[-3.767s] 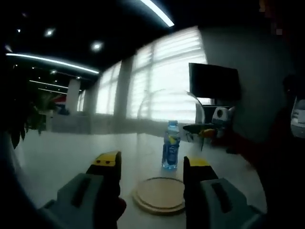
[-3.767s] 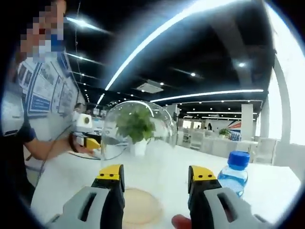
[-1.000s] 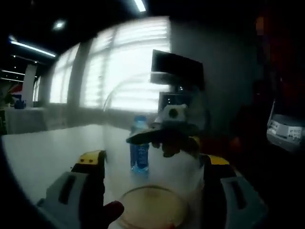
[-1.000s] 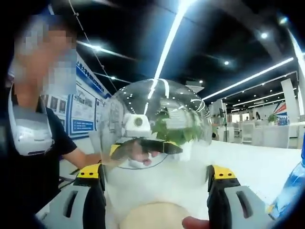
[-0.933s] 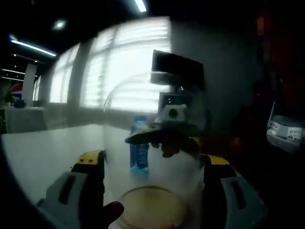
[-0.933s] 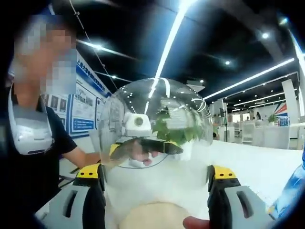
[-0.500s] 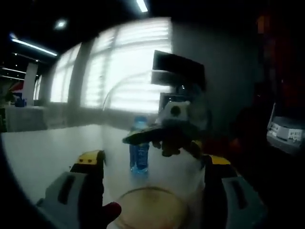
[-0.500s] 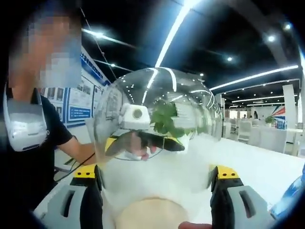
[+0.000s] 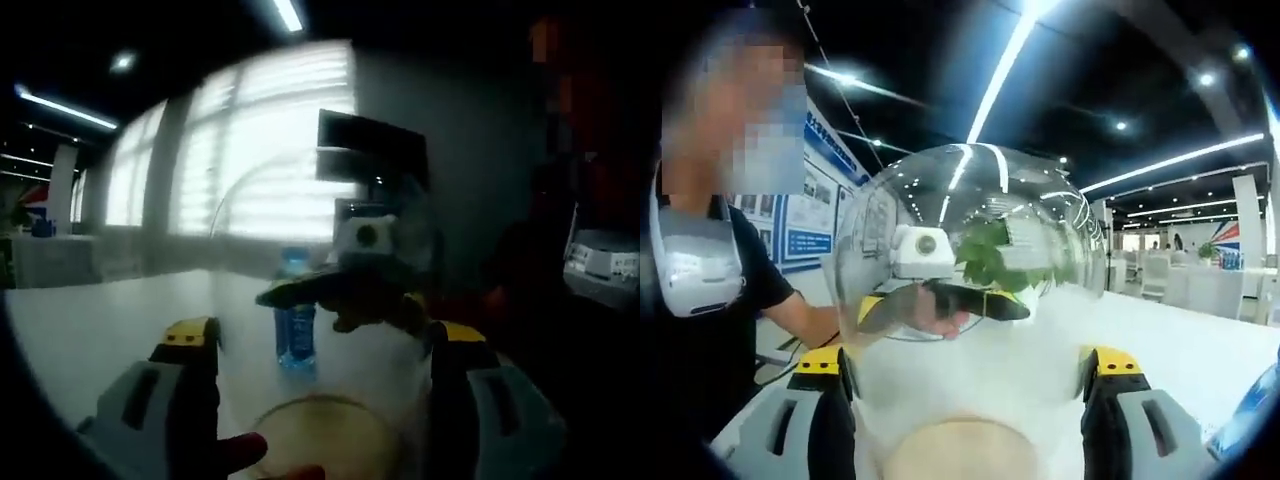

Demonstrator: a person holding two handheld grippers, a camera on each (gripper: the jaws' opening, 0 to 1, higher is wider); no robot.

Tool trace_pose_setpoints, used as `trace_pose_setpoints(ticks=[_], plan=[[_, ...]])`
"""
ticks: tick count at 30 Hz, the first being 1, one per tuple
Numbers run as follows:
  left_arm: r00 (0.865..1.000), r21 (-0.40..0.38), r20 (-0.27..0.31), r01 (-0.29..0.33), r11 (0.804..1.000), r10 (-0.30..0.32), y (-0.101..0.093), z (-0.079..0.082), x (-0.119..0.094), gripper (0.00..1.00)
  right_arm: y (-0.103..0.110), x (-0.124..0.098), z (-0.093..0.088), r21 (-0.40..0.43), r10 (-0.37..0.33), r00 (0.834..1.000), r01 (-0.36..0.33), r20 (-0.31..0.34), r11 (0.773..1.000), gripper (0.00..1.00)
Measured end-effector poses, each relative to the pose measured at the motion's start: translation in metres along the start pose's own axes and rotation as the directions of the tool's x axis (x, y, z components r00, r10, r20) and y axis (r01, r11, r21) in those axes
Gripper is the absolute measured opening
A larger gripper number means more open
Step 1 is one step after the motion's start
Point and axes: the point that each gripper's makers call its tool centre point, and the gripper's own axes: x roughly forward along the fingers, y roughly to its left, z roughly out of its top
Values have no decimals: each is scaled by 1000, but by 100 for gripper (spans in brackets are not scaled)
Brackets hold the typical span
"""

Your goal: Open the cover put in the Mizone put the cover back on

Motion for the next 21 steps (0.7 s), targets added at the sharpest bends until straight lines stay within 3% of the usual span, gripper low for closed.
trace_pose_setpoints(ticks=[12,21], plan=[[1000,51,-19,-15,999,16,-3,8,-1,72,4,-1,6,-33,8,1000,-7,8,999,89],[1000,42,-20,-16,999,17,-13,23,-2,73,12,-4,23,-29,8,1000,-7,18,1000,89]])
